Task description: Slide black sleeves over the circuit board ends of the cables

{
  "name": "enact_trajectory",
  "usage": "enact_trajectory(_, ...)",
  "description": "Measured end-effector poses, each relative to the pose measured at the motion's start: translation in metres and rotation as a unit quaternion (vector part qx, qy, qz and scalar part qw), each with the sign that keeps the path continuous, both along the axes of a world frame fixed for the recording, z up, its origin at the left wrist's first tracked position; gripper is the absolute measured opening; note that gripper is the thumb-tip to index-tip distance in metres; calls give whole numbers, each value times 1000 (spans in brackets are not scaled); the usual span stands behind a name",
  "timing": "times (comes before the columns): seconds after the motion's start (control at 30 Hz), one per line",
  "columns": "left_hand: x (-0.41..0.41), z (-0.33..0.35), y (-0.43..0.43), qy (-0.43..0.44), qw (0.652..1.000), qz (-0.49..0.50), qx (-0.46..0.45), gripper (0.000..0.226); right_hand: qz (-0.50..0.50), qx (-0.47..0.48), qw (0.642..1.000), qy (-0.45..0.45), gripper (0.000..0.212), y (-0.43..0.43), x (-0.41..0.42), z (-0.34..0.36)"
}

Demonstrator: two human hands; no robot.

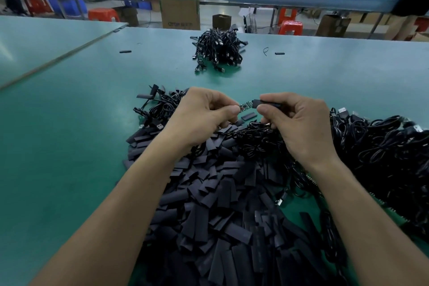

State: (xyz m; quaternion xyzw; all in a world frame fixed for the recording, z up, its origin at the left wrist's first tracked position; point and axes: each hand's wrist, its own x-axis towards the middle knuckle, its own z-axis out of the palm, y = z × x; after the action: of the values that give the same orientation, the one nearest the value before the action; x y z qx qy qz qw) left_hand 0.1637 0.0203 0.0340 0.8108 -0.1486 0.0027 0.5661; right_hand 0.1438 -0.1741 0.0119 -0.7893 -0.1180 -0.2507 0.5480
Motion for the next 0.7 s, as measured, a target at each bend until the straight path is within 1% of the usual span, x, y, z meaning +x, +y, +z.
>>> enact_trajectory(0.2, 2, 2, 7, 5, 1000, -2, -15, 12, 27, 7, 1000, 12, 21, 4, 4, 4)
enact_trajectory(0.43, 2, 1, 7, 7, 999, -34, 3, 7, 122, -4, 992, 41, 17, 2, 5, 6)
enact_trajectory(0.5, 0, 1, 5, 9, 999, -36, -10, 5, 126, 3, 991, 43, 18, 2, 4, 4)
enact_trajectory(0.6, 0, 2, 5, 7, 999, -27, -30, 12, 129, 24, 990, 42, 20, 1, 4, 2)
enact_trajectory(0.7, 0, 1, 4, -18, 1000, 2, 12, 14, 121, 31, 992, 37, 19, 2, 3, 2)
